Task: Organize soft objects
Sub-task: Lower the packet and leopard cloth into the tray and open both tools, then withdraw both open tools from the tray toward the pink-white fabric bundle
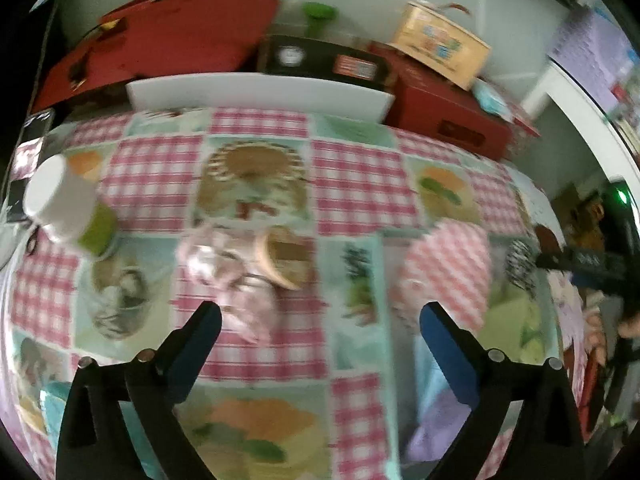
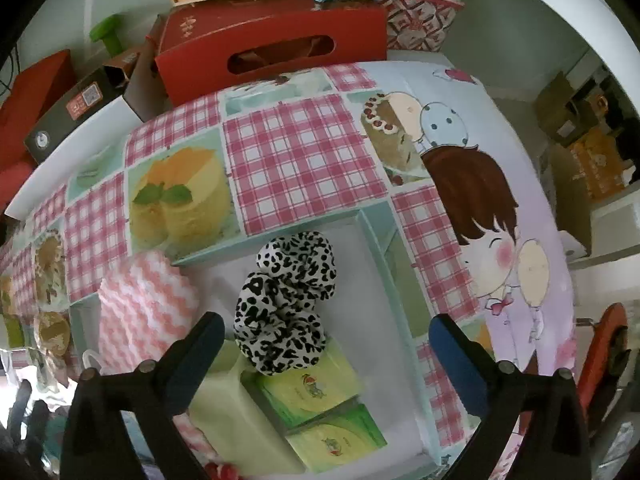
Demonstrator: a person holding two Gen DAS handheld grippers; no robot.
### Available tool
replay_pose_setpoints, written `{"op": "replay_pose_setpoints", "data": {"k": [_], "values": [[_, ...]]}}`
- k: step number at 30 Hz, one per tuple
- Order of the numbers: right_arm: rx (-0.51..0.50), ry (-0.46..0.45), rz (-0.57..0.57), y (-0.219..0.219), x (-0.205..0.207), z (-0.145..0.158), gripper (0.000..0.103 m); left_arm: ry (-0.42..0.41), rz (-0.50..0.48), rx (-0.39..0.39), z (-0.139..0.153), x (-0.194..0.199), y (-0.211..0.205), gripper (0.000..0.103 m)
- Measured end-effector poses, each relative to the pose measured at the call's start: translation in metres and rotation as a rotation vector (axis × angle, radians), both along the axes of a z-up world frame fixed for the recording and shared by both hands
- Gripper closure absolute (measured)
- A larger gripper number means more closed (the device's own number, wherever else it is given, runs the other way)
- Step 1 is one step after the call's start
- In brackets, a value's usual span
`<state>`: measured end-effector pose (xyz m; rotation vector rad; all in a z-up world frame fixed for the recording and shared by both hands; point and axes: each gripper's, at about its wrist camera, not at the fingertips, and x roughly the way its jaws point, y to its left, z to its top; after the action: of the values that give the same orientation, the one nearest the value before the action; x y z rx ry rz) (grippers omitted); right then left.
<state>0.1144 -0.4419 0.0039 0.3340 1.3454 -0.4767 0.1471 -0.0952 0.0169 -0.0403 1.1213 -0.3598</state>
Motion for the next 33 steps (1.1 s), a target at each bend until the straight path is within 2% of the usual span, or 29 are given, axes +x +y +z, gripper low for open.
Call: {"op": "replay_pose_setpoints", "data": {"k": [10,17,22,29,33], "values": [[-0.009,-0.026,0.047,0.027,0.009,0.018,0.000,0.013,0.169,-0.050,0.000,0.017,0.074,0.002],[-0.004,-0.091,0.121,0.069,0.028,0.040,0.000,0.001,0.244,-0.050,0.001,0.027,0.111,0.002],[0.051,-0.139,0.209,0.115,0.045,0.052,0.000,0.022,0.242,-0.089,-0.002,0.032,0.115,0.002],[0.143,-0.175,0.325,0.177,0.066,0.050,0.000,0.034,0.243,-0.124,-0.002,0.035,0.108,0.002],[0.199,-0.190,0.330,0.197,0.080,0.041,0.000,0.072,0.258,-0.118,-0.007,0.039,0.106,0.002]]}}
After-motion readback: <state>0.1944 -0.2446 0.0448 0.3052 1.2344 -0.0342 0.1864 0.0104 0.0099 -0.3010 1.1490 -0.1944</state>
